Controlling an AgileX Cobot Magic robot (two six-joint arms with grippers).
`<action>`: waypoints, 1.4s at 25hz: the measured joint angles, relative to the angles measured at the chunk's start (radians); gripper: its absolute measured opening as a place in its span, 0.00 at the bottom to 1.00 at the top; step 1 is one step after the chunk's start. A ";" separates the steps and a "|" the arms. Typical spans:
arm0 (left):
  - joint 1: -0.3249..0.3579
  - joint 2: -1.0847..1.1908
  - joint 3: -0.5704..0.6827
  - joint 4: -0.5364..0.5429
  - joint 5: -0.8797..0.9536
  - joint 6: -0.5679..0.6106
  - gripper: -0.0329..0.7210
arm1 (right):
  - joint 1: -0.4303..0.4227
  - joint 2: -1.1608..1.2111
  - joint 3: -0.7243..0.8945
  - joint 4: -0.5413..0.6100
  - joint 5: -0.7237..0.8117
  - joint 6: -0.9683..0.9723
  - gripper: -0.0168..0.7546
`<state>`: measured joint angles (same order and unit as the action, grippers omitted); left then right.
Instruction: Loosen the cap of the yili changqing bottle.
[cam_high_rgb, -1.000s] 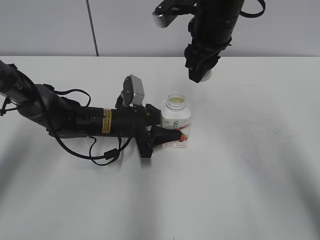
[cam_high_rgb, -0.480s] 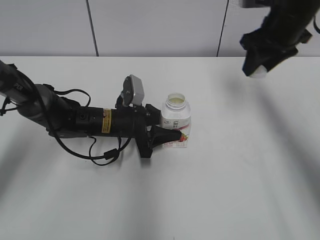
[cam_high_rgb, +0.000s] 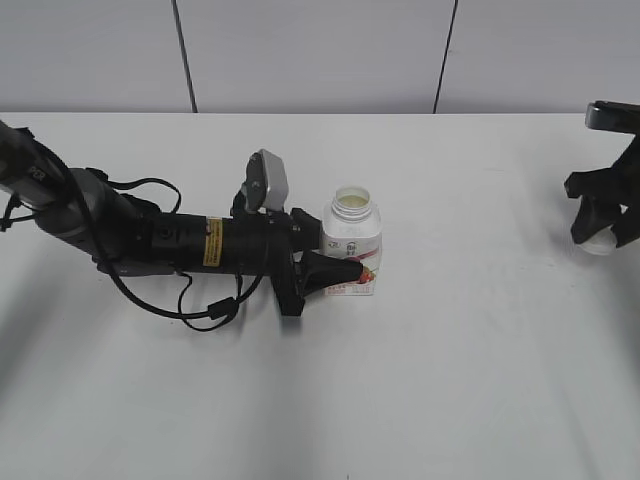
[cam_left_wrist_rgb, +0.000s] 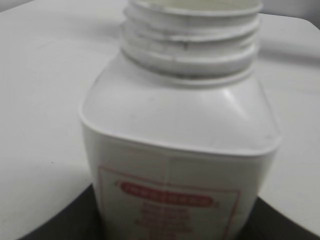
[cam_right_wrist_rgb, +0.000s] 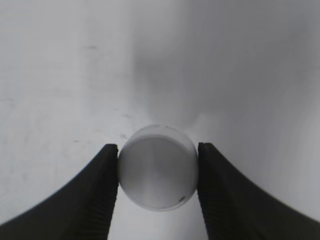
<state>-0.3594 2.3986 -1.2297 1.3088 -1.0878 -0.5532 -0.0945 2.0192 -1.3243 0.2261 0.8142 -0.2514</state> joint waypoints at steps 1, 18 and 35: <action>0.000 0.000 0.000 0.000 0.000 0.000 0.52 | -0.004 0.000 0.017 0.000 -0.031 0.002 0.52; 0.000 0.000 0.000 0.000 -0.001 0.000 0.52 | -0.007 0.044 0.043 0.000 -0.104 0.001 0.75; 0.001 -0.015 0.000 0.048 -0.048 0.000 0.84 | -0.007 0.042 -0.031 0.014 -0.045 0.001 0.77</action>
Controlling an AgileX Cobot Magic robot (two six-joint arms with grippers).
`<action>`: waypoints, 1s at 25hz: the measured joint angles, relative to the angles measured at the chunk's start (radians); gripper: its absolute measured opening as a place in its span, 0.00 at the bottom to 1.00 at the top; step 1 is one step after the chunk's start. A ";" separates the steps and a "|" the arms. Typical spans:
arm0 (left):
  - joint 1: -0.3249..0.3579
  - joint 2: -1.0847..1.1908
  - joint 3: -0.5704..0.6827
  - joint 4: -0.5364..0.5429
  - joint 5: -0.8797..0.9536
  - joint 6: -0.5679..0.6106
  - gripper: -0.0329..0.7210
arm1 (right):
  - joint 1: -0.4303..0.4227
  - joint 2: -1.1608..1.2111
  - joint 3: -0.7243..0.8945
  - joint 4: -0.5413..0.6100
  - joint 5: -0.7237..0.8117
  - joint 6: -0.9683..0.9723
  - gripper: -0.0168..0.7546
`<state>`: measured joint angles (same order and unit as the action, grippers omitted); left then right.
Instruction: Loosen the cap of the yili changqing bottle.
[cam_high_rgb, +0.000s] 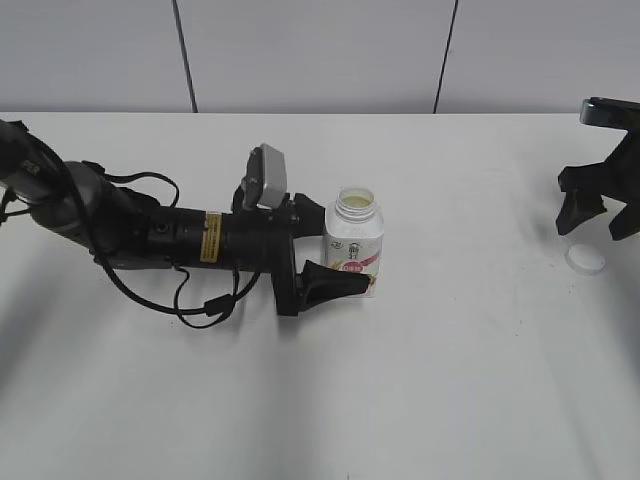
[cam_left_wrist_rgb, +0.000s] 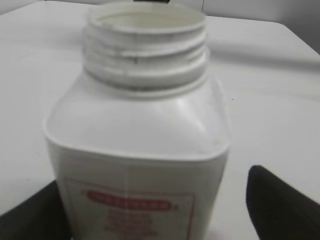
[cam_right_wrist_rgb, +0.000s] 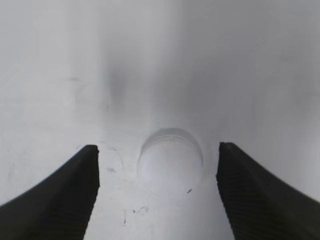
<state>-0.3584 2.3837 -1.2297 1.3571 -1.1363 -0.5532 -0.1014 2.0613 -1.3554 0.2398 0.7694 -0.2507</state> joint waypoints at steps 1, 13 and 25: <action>0.000 -0.013 0.000 0.000 0.000 0.000 0.84 | 0.000 -0.004 0.000 0.000 0.004 0.000 0.77; 0.007 -0.232 0.001 0.099 0.016 -0.210 0.83 | -0.001 -0.193 -0.002 0.014 0.019 0.001 0.77; 0.010 -0.646 0.002 0.464 0.459 -0.789 0.83 | -0.001 -0.331 -0.002 0.027 0.059 0.001 0.77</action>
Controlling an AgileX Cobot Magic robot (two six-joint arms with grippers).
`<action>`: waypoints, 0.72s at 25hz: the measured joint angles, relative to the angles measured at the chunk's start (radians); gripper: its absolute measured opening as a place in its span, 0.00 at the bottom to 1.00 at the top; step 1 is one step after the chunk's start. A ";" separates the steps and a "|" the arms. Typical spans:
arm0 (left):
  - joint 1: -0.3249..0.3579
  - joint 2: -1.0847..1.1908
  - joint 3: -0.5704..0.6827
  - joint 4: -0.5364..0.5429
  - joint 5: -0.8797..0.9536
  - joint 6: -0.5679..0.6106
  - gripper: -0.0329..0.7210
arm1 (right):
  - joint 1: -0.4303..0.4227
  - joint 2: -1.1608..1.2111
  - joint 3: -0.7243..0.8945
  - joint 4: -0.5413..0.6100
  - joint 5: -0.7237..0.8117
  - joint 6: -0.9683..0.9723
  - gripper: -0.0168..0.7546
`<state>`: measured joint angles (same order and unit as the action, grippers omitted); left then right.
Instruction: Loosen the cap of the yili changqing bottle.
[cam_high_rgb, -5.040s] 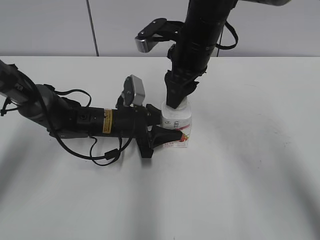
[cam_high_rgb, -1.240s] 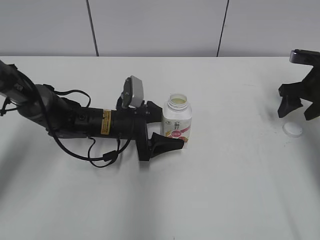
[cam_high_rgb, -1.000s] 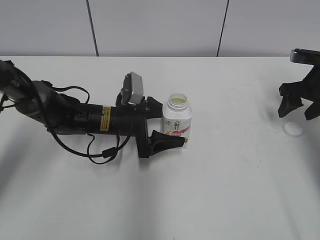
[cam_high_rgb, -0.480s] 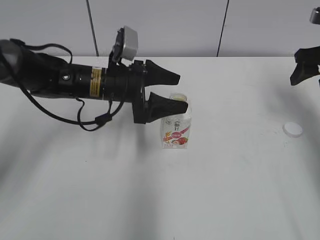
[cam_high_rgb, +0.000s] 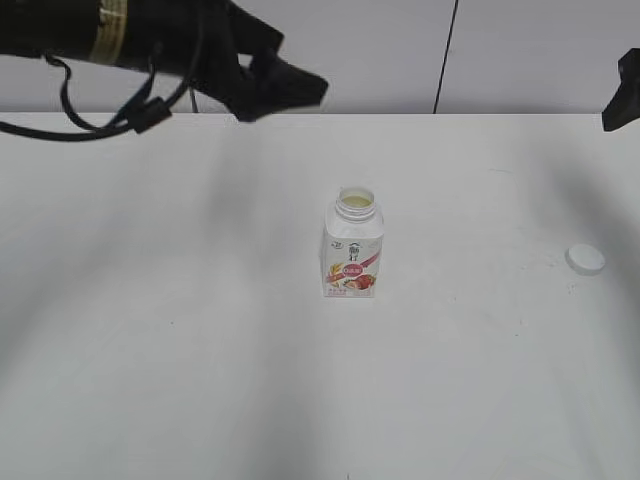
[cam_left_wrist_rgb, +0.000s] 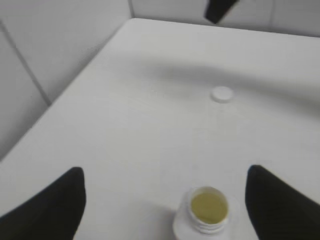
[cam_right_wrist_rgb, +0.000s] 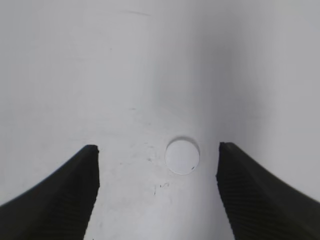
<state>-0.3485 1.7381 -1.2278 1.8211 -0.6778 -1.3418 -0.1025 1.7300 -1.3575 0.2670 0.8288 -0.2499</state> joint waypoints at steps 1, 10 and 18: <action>0.005 -0.027 0.000 0.005 0.046 -0.040 0.83 | 0.000 -0.010 0.000 0.000 0.005 -0.001 0.77; 0.127 -0.086 0.001 0.014 0.460 -0.224 0.83 | 0.000 -0.094 0.000 0.000 0.071 -0.001 0.77; 0.241 -0.085 0.030 0.014 0.652 -0.229 0.83 | 0.000 -0.151 -0.001 0.000 0.164 -0.003 0.72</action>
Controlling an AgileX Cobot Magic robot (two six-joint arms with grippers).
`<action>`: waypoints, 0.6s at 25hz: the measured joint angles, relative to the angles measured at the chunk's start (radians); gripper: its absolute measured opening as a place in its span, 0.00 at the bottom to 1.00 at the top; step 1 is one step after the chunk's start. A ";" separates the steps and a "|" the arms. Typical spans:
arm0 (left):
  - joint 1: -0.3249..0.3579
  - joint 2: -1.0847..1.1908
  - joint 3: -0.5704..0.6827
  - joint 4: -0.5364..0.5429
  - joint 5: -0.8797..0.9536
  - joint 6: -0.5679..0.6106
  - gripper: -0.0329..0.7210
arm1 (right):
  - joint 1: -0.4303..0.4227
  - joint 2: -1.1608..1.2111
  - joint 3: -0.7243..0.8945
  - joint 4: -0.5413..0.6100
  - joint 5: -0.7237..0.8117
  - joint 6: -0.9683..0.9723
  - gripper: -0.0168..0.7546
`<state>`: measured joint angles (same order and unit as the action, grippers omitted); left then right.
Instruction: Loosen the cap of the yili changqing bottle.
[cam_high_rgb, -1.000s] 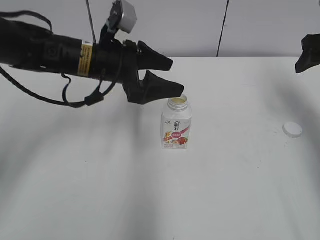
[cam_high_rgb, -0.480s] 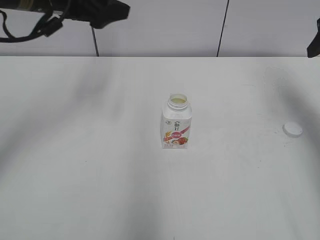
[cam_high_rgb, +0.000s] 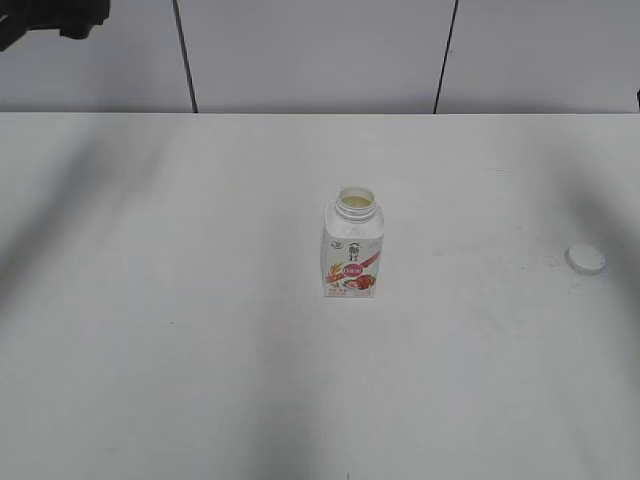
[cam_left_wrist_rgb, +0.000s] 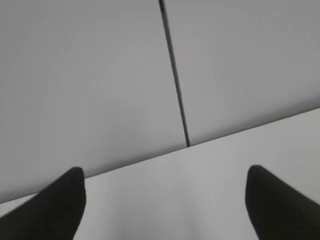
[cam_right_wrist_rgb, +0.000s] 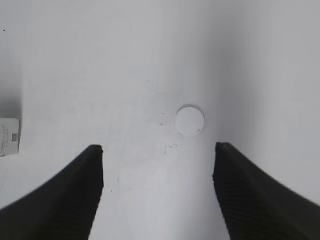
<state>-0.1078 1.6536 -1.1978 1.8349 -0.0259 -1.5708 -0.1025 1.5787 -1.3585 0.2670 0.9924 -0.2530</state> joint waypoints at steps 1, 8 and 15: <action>0.010 0.000 0.009 0.000 0.000 0.000 0.83 | 0.000 -0.006 0.000 0.000 0.004 0.000 0.72; 0.036 0.002 0.067 -0.002 -0.005 -0.002 0.83 | 0.000 -0.013 -0.002 0.000 0.046 0.000 0.71; 0.042 -0.029 0.077 -0.007 -0.276 -0.004 0.82 | 0.000 -0.021 -0.002 -0.012 0.207 0.004 0.71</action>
<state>-0.0655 1.6248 -1.1211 1.8277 -0.3014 -1.5743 -0.1025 1.5574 -1.3601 0.2554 1.1995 -0.2492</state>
